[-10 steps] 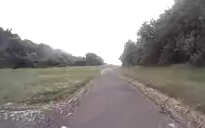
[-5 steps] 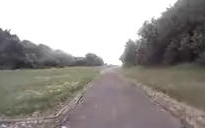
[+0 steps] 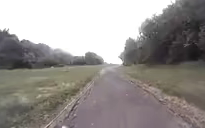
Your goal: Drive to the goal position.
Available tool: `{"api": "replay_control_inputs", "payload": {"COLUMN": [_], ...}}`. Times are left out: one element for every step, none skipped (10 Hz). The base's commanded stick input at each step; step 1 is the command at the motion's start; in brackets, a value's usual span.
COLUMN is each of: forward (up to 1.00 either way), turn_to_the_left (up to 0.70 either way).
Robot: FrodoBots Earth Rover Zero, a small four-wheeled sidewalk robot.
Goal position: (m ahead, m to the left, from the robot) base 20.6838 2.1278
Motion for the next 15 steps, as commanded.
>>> {"api": "replay_control_inputs", "payload": {"forward": [0.85, 0.85, 0.85, 0.85, 0.85, 0.85, 0.85, 0.85, 0.85, 0.85, 0.85, 0.85, 0.85, 0.85, 0.85], "turn_to_the_left": [0.00, 0.00, 0.00, 0.00, 0.00, 0.00, 0.00, 0.00, 0.00, 0.00, 0.00, 0.00, 0.00, 0.00, 0.00]}}
